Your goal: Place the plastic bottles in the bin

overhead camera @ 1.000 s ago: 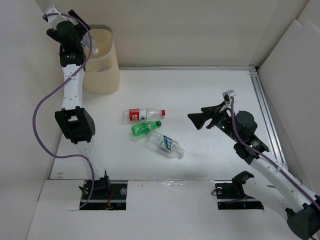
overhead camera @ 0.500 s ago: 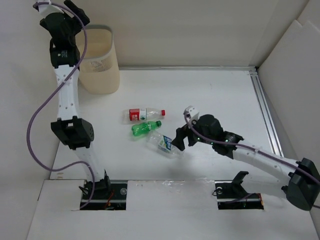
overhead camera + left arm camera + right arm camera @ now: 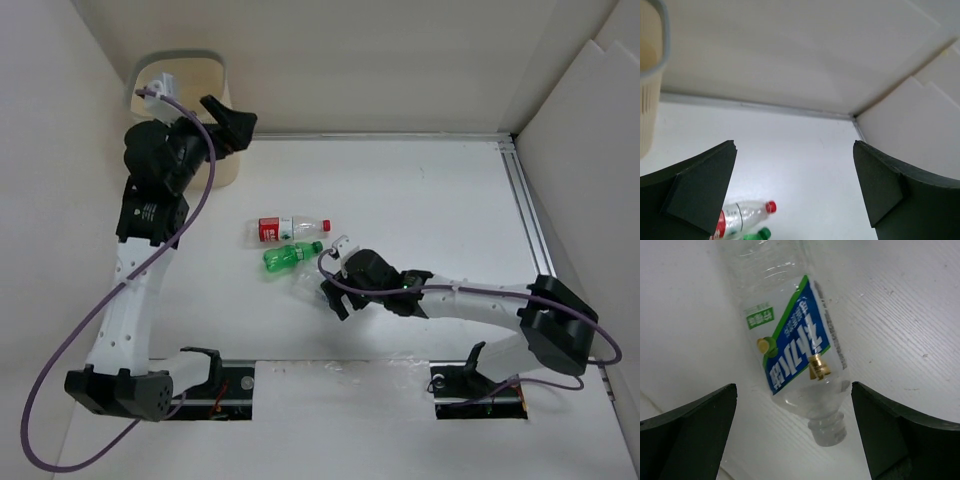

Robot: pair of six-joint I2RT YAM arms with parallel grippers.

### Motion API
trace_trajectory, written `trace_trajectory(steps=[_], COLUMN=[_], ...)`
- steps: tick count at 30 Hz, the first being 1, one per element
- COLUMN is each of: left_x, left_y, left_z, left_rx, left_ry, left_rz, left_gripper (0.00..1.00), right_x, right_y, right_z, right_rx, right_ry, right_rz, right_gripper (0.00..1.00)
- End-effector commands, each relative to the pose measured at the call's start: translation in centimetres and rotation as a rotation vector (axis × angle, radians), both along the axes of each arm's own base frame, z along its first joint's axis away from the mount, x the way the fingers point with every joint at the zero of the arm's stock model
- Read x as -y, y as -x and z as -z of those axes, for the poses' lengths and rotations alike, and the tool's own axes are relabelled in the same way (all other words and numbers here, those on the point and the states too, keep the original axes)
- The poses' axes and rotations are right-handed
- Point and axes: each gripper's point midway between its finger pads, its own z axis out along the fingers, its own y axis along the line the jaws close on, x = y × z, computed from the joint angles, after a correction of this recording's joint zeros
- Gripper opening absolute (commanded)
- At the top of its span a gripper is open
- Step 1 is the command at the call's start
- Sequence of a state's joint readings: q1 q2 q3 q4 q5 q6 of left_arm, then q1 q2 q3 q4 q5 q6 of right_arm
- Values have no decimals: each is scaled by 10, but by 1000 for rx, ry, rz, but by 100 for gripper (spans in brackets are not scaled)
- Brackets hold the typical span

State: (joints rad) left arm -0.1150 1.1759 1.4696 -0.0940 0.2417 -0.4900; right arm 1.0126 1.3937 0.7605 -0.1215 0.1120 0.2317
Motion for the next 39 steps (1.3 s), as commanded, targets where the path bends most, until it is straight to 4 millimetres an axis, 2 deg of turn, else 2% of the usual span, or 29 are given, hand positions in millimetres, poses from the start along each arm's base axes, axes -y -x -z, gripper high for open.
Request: trace_trajectory(steps=[1,4,5,7,9,10,11,13,14,15,17,18,19,21,22,23,24,25,26,27,28,29,31,32,34,35,36,37,39], left_x=[15,15,14,15,17,18,20,23,23,24,26,26,26,30,33,43,49,63,73,90,104,130,158,182,200,210,224,231,252], left_y=[14,27,28,31,34,34,38,41,41,41,45,45,45,49,50,55,56,62,63,70,73,88,105,118,127,127,139,141,144], left_z=[22,29,41,47,59,64,60,73,73,79,80,80,80,80,82,86,83,82,85,78,80,76,61,57,42,42,34,31,38], left_rx=[-20,-17,-41,-50,-74,-83,-72,-96,-96,-110,-109,-109,-109,-98,-103,-112,-90,-89,-93,-52,-55,-61,2,14,49,46,69,74,56], left_ry=[-11,-22,-33,-35,-46,-47,-47,-49,-49,-50,-50,-50,-50,-49,-37,-26,-16,2,12,26,45,80,108,114,142,146,149,156,147], left_rz=[60,72,72,81,92,103,115,137,137,148,160,160,160,191,208,261,287,337,365,444,504,598,703,768,791,802,841,845,878], left_gripper=[100,100,100,100,100,100,100,100,100,100,100,100,100,100,100,100,100,100,100,100,100,100,100,100,100,100,100,100,100], right_x=[-6,-14,-12,-20,-23,-29,-29,-33,-31,-31,-23,-10,-5,9,21,26,33,38,43,48,49,54,61,66,78,82,82,83,80], right_y=[-21,-28,-28,-30,-30,-31,-29,-24,-23,-21,-15,-7,1,11,17,19,20,21,24,24,23,22,12,8,-4,-6,-8,-10,-10], right_z=[-8,-4,9,11,20,16,21,21,20,10,1,3,-14,-31,-56,-70,-86,-100,-133,-144,-165,-182,-204,-209,-223,-232,-234,-237,-253], right_rx=[82,94,80,74,62,65,52,32,28,30,16,-12,-16,-34,-21,-7,18,43,85,110,135,166,218,229,273,282,283,293,308], right_ry=[21,28,65,61,66,45,52,39,29,-3,-9,23,-11,-29,-78,-114,-150,-187,-286,-316,-369,-408,-430,-433,-448,-463,-467,-476,-535], right_rz=[57,57,49,41,32,25,16,-9,-1,13,28,35,45,68,93,108,127,133,135,145,159,174,233,270,359,386,405,416,408], right_gripper=[100,100,98,93,79,74,70,46,29,20,20,20,18,16,16,14,13,12,4,0,0,0,0,0,0,0,0,0,0])
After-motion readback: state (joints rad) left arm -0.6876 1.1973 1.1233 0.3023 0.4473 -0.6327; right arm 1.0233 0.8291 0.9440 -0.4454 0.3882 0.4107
